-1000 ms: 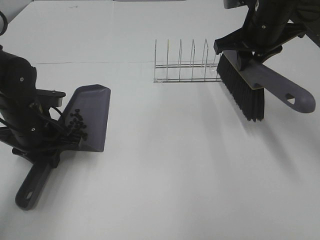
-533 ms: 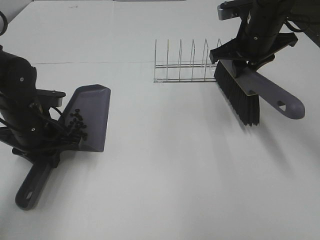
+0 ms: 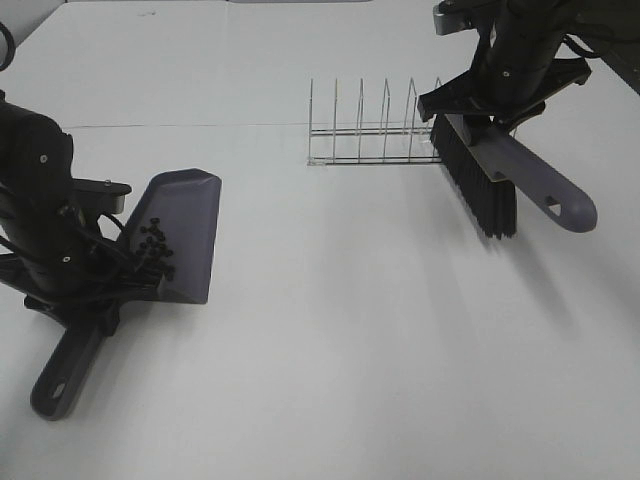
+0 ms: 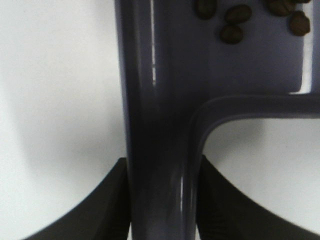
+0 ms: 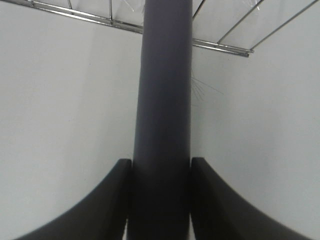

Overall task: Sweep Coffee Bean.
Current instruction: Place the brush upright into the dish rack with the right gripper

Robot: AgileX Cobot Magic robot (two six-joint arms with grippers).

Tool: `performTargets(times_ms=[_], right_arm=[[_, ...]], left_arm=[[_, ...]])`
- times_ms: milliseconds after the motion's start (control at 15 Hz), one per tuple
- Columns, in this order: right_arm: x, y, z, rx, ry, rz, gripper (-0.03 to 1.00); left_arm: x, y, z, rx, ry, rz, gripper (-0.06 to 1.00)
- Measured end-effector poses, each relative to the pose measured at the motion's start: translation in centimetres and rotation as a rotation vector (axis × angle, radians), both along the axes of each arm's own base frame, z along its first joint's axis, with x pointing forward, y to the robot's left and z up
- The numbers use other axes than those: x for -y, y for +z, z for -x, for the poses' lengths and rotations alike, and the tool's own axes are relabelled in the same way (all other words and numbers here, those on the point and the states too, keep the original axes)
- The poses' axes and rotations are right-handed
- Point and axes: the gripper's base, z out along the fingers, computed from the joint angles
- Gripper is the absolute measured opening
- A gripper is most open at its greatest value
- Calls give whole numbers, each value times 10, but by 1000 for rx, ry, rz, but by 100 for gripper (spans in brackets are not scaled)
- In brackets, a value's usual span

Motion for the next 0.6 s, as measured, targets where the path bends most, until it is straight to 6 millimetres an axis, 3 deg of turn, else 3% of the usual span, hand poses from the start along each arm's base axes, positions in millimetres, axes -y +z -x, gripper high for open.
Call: performTargets(times_ms=[600], right_arm=[[-3, -6, -18, 20, -16, 10, 30]], left_arm=[[0, 0, 0, 0, 0, 0, 35]])
